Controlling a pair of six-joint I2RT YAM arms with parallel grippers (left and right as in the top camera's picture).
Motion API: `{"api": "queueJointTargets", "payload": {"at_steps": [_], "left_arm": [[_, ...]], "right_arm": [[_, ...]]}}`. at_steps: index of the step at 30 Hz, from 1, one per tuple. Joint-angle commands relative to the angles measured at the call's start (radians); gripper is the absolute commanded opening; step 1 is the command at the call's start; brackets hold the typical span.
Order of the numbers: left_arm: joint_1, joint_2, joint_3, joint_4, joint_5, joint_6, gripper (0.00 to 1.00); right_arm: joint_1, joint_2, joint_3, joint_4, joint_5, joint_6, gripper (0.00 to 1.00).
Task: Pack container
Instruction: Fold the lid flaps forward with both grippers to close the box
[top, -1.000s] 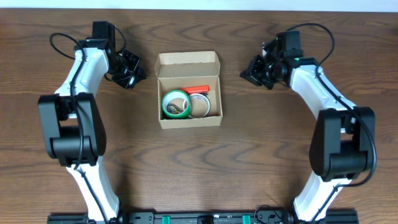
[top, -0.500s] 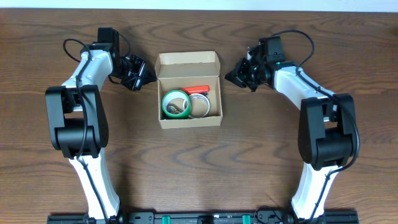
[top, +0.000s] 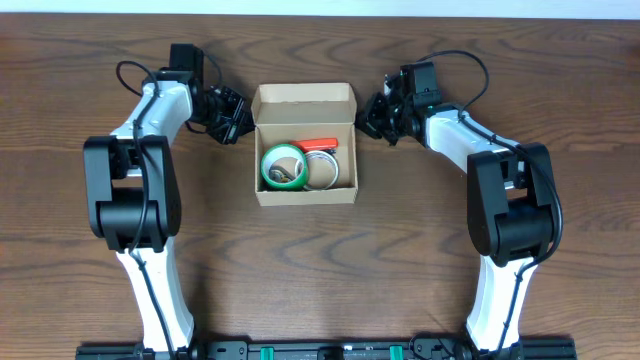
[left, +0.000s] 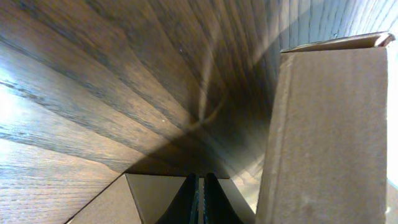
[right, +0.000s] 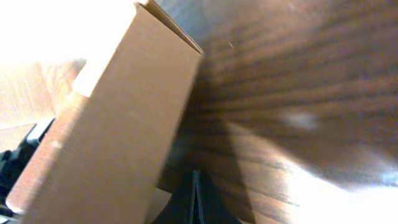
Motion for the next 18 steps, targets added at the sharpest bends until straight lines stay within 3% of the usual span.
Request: {"api": "queueJointTargets", "payload": {"at_steps": [1, 6, 18], "left_arm": [[0.001, 0.019, 0.016, 0.013, 0.015, 0.009, 0.05], [0.001, 0.019, 0.016, 0.032, 0.027, 0.031, 0.05], [0.001, 0.019, 0.016, 0.137, 0.106, 0.115, 0.06]], "right_arm": [[0.014, 0.017, 0.006, 0.027, 0.027, 0.006, 0.01], [0.021, 0.025, 0.006, 0.086, 0.045, -0.019, 0.01], [0.042, 0.024, 0.006, 0.229, 0.027, -0.267, 0.01]]}}
